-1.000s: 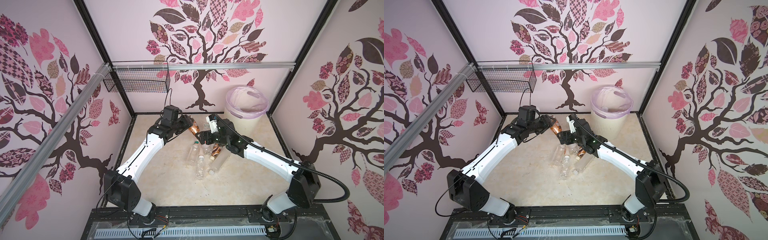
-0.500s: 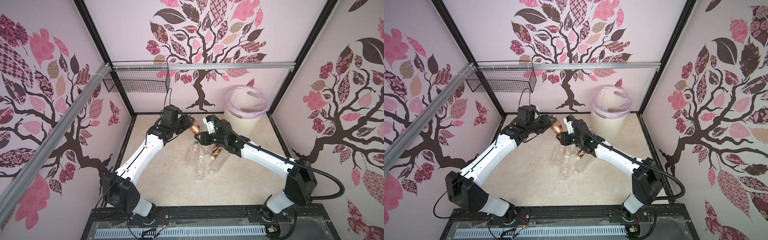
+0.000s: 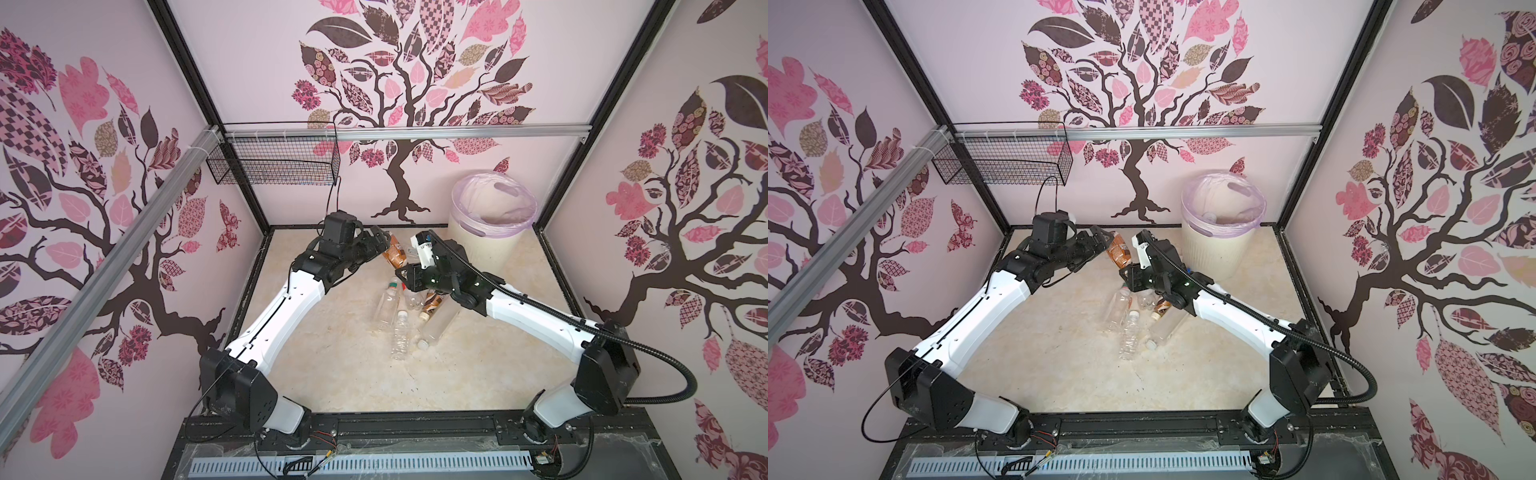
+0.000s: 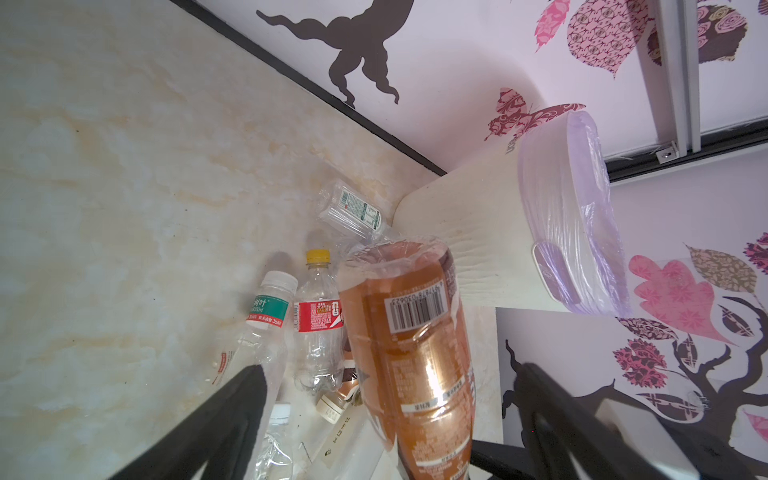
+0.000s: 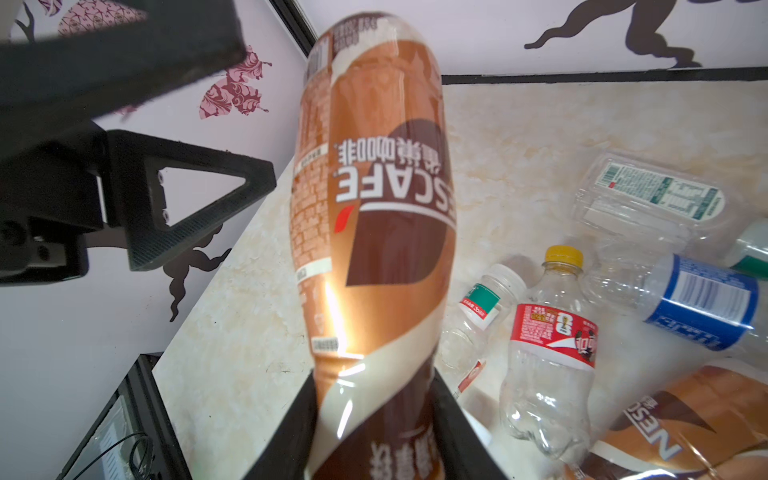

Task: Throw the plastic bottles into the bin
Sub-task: 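Grasp the Nescafe bottle with the right gripper and open the left gripper, then raise the Nescafe bottle with the right gripper over the bin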

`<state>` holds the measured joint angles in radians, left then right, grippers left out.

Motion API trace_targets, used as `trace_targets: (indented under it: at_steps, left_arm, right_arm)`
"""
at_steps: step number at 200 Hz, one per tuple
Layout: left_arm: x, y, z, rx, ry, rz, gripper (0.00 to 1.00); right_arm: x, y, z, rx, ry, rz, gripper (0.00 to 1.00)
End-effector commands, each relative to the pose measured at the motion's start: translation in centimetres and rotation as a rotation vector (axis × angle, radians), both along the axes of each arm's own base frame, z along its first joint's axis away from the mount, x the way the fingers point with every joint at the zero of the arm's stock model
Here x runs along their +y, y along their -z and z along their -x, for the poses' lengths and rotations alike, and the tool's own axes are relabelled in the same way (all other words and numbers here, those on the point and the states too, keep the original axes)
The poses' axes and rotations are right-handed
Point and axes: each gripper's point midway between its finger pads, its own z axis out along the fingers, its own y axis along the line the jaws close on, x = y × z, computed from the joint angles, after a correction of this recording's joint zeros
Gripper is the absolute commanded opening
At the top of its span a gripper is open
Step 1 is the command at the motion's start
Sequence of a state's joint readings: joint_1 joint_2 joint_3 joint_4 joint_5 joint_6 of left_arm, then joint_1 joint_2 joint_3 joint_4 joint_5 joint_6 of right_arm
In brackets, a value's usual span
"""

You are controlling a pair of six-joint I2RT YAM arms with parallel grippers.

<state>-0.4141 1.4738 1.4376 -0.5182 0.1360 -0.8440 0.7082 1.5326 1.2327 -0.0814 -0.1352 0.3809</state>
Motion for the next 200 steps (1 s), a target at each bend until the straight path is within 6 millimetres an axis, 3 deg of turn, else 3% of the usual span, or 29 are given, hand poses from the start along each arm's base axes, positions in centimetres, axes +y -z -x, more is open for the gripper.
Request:
trace_targets:
  at_steps: [1,26,56,87,128,152,177,200]
  left_arm:
    - [-0.2,-3.8,0.2,-0.084,0.027,0.011,0.98]
    - [-0.3,-5.4,0.2,-0.13,0.044,0.009,0.98]
    - [-0.7,-8.8,0.7,-0.236,0.094,0.021,0.98]
    - [-1.8,-12.4,1.7,-0.354,0.167,0.054,0.98]
    - [-3.9,-16.4,3.5,-0.507,0.245,0.066,0.98]
    - [-5.7,-17.5,4.7,-0.572,0.3,0.057,0.98]
    - [-6.8,-16.9,4.7,-0.559,0.311,0.046,0.98]
    - [-6.9,-16.0,4.4,-0.532,0.313,0.036,0.98]
  right_arm:
    - [-2.1,-3.2,0.0,-0.083,0.052,0.021,0.33]
    - [-4.5,-5.6,-1.0,-0.119,0.117,0.018,0.33]
    - [-8.7,-10.6,-2.5,-0.195,0.222,0.002,0.32]
    - [-13.2,-18.7,-2.3,-0.383,0.362,0.037,0.32]
    - [-17.9,-30.4,1.1,-0.654,0.5,-0.012,0.32]
    - [-19.8,-35.0,3.1,-0.776,0.555,-0.039,0.32]
    - [-20.8,-36.3,2.5,-0.825,0.621,0.024,0.33]
    - [-21.4,-33.1,-2.3,-0.756,0.68,0.135,0.33]
